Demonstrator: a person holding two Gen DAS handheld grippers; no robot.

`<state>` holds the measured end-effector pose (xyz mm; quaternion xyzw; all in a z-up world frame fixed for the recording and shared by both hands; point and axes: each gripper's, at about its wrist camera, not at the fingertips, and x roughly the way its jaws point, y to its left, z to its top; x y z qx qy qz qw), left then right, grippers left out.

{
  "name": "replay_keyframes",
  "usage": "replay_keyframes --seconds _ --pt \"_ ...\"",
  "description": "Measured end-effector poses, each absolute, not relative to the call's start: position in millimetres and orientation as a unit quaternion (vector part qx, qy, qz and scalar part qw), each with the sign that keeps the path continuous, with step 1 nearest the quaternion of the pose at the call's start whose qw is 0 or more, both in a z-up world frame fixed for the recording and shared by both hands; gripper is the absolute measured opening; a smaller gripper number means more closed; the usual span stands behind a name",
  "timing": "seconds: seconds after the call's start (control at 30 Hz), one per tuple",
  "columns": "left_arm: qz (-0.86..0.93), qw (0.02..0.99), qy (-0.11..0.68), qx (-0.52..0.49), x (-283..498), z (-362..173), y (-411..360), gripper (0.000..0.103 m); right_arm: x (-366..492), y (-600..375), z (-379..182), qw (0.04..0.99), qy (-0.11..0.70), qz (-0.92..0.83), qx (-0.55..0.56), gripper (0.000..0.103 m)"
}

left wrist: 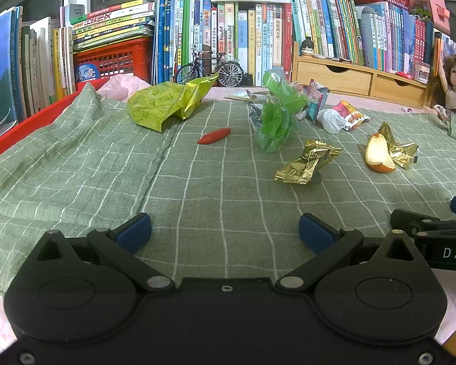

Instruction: Collect trash

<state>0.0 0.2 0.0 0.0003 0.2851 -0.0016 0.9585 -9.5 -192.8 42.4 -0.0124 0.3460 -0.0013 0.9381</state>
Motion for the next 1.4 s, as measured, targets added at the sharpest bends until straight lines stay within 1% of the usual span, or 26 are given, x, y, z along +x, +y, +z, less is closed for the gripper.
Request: replay_keyframes --seconds 1.4 --pt "-0.002 0.959 0.285 0.001 2.5 1.8 -0.7 0.103 -11.5 -192.8 43.5 0.940 0.342 0.004 -0.016 0.103"
